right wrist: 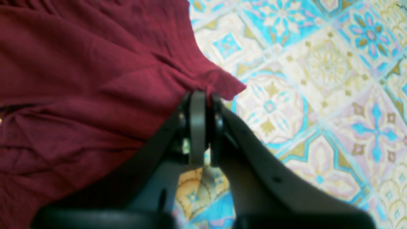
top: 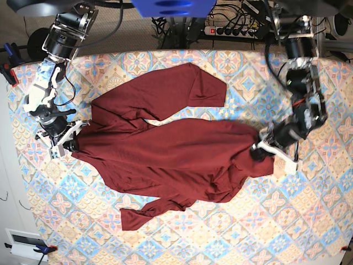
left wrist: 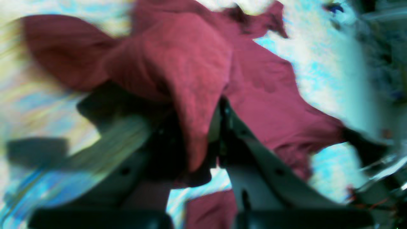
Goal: Layout the t-shirt on the table in an organized manner, then fold the t-shirt properly
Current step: 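Drag the grasped red fabric with the left gripper away from the right gripper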
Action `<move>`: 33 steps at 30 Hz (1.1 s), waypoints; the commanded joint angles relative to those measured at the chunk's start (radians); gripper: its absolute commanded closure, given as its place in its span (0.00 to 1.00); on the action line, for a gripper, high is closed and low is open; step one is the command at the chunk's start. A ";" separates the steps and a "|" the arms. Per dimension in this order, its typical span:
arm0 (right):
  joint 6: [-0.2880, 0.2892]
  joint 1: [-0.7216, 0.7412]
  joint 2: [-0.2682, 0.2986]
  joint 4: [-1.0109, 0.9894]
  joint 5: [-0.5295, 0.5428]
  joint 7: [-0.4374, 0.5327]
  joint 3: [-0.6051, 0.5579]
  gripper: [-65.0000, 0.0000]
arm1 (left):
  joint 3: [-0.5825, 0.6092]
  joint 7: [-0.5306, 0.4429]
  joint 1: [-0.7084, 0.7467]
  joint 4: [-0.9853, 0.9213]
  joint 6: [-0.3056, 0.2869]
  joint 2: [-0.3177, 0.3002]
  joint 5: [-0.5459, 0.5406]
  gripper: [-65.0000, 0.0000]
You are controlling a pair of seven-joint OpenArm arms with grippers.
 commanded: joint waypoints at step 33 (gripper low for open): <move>-0.001 0.170 0.024 -0.106 -0.227 0.030 0.074 1.00 | -0.111 0.068 0.171 -0.255 -0.001 -0.282 0.160 0.90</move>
